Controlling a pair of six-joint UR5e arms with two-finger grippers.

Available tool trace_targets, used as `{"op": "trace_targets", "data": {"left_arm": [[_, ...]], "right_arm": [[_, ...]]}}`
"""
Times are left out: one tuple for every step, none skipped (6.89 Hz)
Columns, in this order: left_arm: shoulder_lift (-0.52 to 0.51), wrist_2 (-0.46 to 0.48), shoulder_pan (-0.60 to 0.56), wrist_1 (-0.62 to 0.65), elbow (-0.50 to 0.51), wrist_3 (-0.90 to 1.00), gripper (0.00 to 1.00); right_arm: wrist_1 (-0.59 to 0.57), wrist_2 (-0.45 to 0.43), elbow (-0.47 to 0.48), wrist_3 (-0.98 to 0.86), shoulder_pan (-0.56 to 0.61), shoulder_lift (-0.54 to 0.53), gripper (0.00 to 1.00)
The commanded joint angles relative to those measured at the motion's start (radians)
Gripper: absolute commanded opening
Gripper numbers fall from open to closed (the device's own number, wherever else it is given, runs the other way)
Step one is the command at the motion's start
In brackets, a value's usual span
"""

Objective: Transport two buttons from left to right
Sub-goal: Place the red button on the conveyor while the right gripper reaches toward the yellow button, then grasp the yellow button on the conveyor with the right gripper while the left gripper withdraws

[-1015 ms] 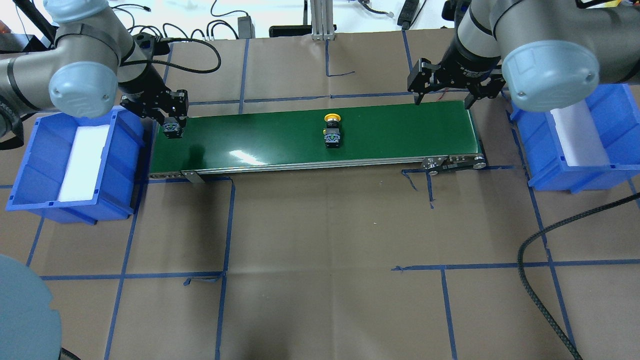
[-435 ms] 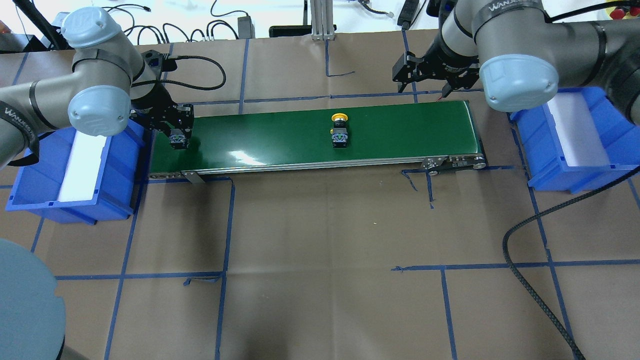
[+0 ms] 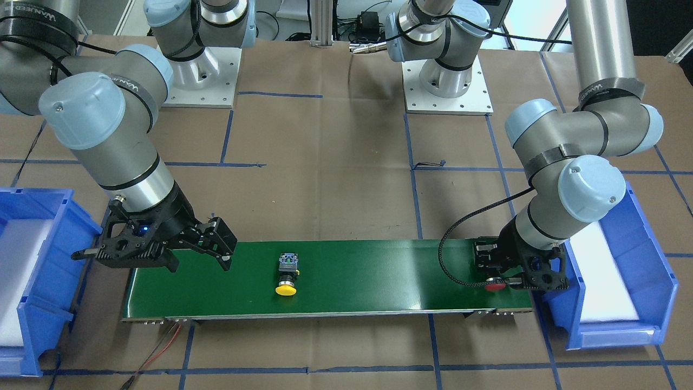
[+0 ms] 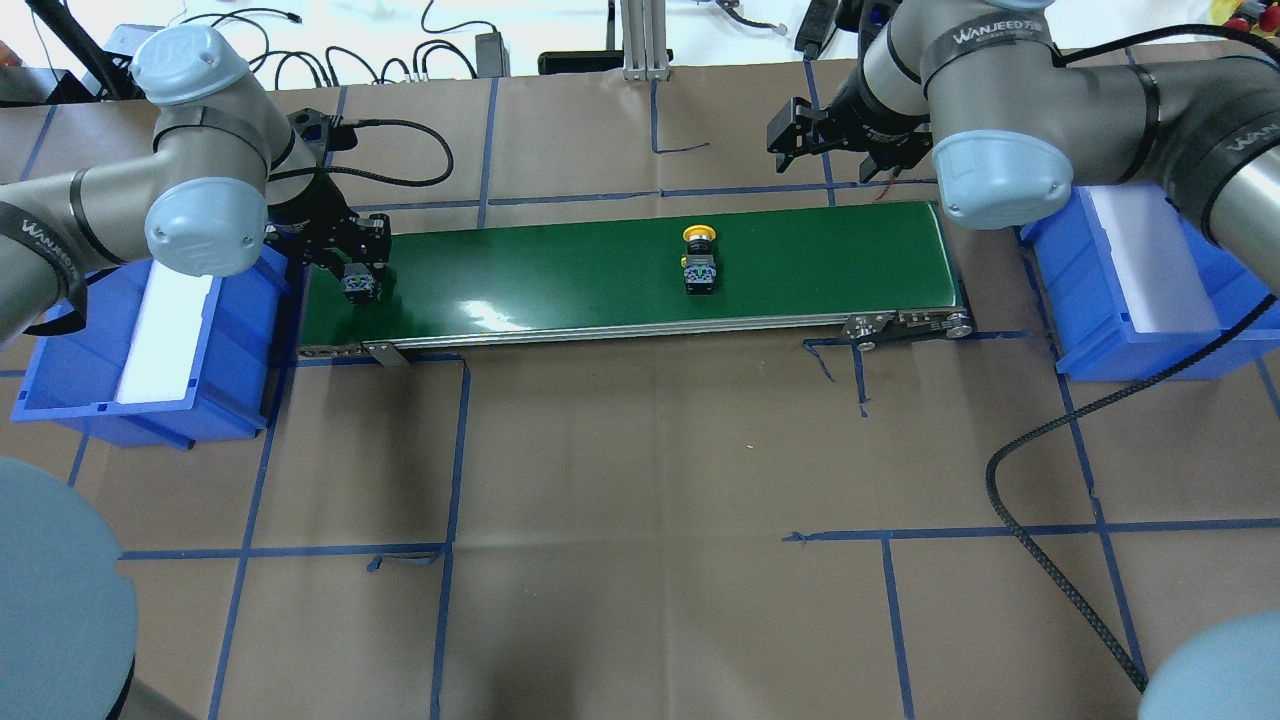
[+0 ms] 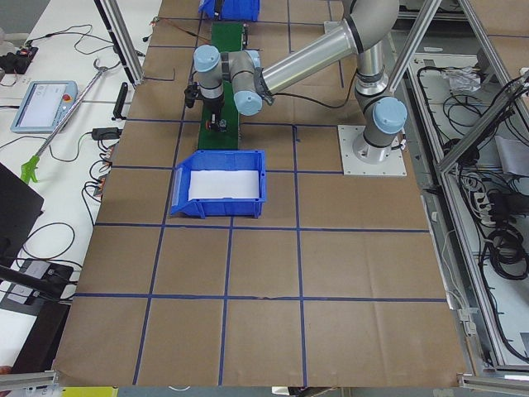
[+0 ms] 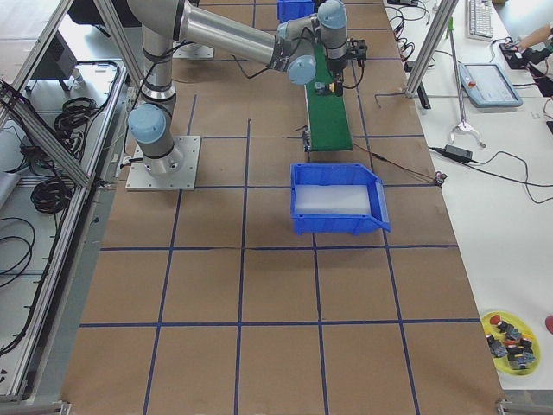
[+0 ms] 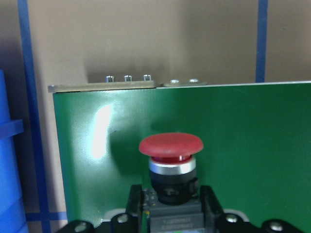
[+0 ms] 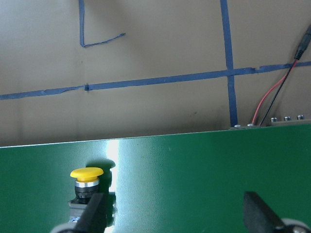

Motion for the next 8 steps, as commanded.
{"op": "trace_targets", "data": {"left_arm": [[0.014,0.004,0.000,-0.015,0.032,-0.005,1.00],[0.032,0.004,-0.001,-0.026,0.040,-0.005,1.00],[0.063,0.003,-0.003,-0.102,0.075,-0.007,1.00],[0.094,0.002,-0.009,-0.223,0.139,-0.010,1.00],[0.120,0.004,-0.012,-0.354,0.205,-0.013,1.00],[0.149,0.003,-0.026,-0.433,0.240,-0.021,1.00],[0.190,0.004,-0.073,-0.490,0.250,-0.077,1.00],[0.256,0.019,-0.115,-0.500,0.229,-0.096,1.00]], "right_arm": [[-0.004,-0.003,0.016,-0.003,0.003,0.004,1.00],[-0.010,-0.003,0.025,-0.001,0.003,0.007,1.00],[-0.016,-0.002,0.041,0.000,0.008,0.007,1.00],[-0.019,0.000,0.045,0.012,0.025,0.013,0.99],[-0.021,-0.003,0.044,0.037,0.039,0.034,0.99],[-0.053,-0.017,0.041,0.039,0.054,0.057,0.99],[-0.057,-0.017,0.041,0.040,0.063,0.065,0.99],[-0.059,-0.017,0.041,0.042,0.069,0.070,0.99]]}}
